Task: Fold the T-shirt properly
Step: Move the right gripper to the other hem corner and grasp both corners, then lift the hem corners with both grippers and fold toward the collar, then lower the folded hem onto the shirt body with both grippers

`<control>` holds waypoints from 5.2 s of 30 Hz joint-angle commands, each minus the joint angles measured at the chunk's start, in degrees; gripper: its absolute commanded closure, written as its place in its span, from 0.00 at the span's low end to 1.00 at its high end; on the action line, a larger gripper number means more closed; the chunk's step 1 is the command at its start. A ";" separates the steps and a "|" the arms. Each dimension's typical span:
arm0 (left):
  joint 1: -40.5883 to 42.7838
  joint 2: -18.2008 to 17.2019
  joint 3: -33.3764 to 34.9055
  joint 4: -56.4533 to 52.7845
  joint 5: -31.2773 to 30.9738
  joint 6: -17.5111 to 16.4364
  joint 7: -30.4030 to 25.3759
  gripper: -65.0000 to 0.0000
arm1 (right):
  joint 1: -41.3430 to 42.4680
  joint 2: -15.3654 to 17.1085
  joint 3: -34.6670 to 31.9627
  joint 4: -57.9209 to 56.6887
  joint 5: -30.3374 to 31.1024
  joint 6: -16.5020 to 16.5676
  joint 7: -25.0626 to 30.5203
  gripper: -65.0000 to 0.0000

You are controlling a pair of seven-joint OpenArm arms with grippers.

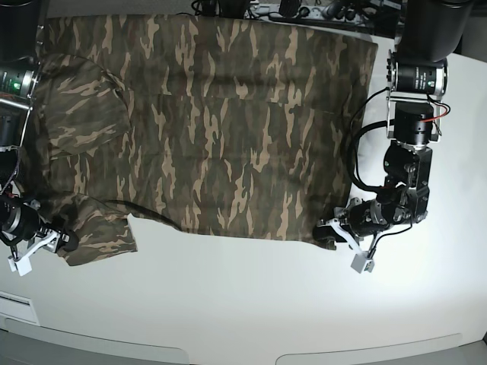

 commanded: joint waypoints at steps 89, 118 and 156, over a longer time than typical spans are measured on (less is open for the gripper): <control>-9.62 -2.21 0.17 -0.13 -0.94 -6.82 2.71 1.00 | 1.55 9.05 0.28 4.55 13.92 14.31 -5.75 1.00; -8.37 -10.27 0.17 8.98 -34.03 -17.26 24.48 1.00 | -18.45 12.28 0.37 32.63 1.49 14.31 -3.28 1.00; 4.13 -21.29 0.17 25.33 -44.90 -17.26 34.62 1.00 | -30.75 14.36 22.14 32.63 36.99 14.31 -27.02 1.00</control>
